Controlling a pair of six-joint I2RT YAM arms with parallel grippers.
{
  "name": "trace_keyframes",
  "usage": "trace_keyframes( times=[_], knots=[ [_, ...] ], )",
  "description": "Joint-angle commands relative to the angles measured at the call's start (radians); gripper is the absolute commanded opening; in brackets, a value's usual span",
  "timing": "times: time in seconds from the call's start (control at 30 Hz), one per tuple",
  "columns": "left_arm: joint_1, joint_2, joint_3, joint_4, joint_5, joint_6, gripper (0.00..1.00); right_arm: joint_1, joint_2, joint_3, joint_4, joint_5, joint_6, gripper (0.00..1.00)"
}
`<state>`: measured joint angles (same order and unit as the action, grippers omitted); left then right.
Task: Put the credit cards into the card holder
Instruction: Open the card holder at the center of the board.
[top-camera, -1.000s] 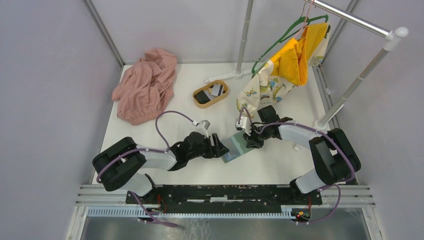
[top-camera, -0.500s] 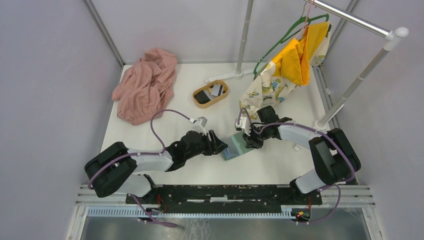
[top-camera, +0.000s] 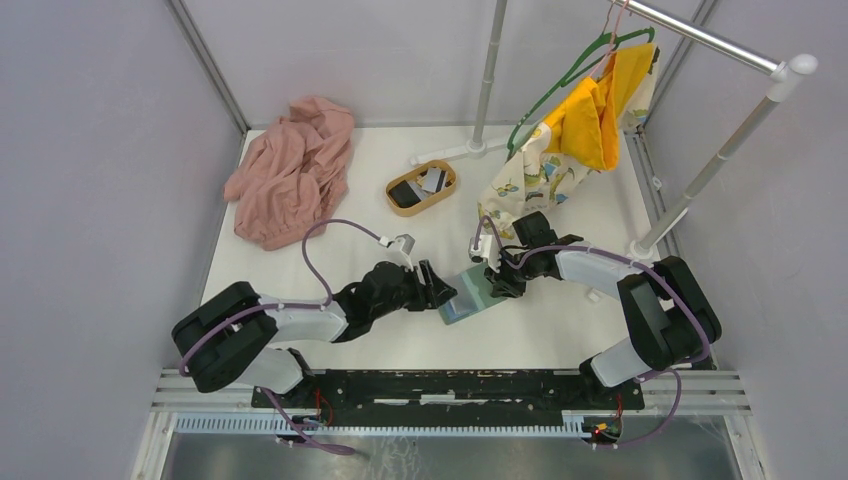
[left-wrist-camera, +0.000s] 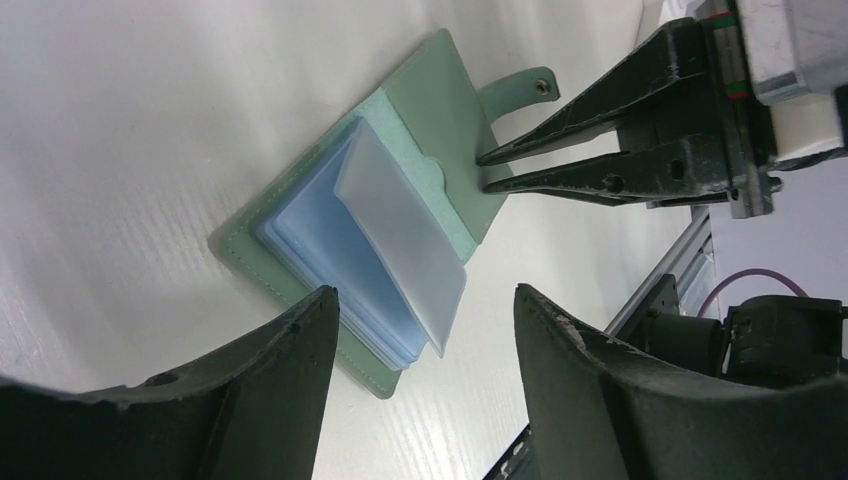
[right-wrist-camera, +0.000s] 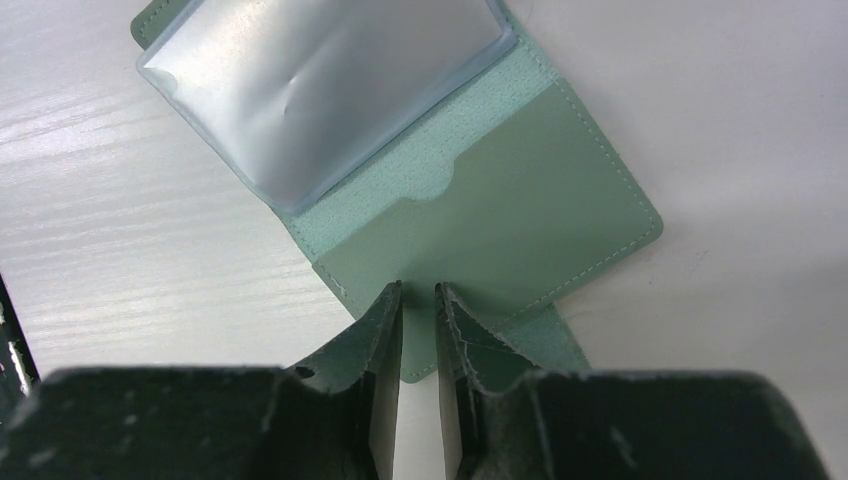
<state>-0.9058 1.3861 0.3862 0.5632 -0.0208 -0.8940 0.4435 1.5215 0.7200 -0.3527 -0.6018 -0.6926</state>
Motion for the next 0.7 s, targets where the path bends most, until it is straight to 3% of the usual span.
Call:
trace_keyframes(
  times=[0.0, 0.67],
  knots=[
    [-0.005, 0.046, 0.035, 0.035, -0.008, -0.035, 0.72, 0.019, 0.028, 0.001, -0.029, -0.004, 0.02, 0.24],
    [-0.005, 0.172, 0.066, 0.089, 0.0, -0.081, 0.77, 0.024, 0.024, 0.001, -0.029, -0.029, 0.028, 0.24]
  ],
)
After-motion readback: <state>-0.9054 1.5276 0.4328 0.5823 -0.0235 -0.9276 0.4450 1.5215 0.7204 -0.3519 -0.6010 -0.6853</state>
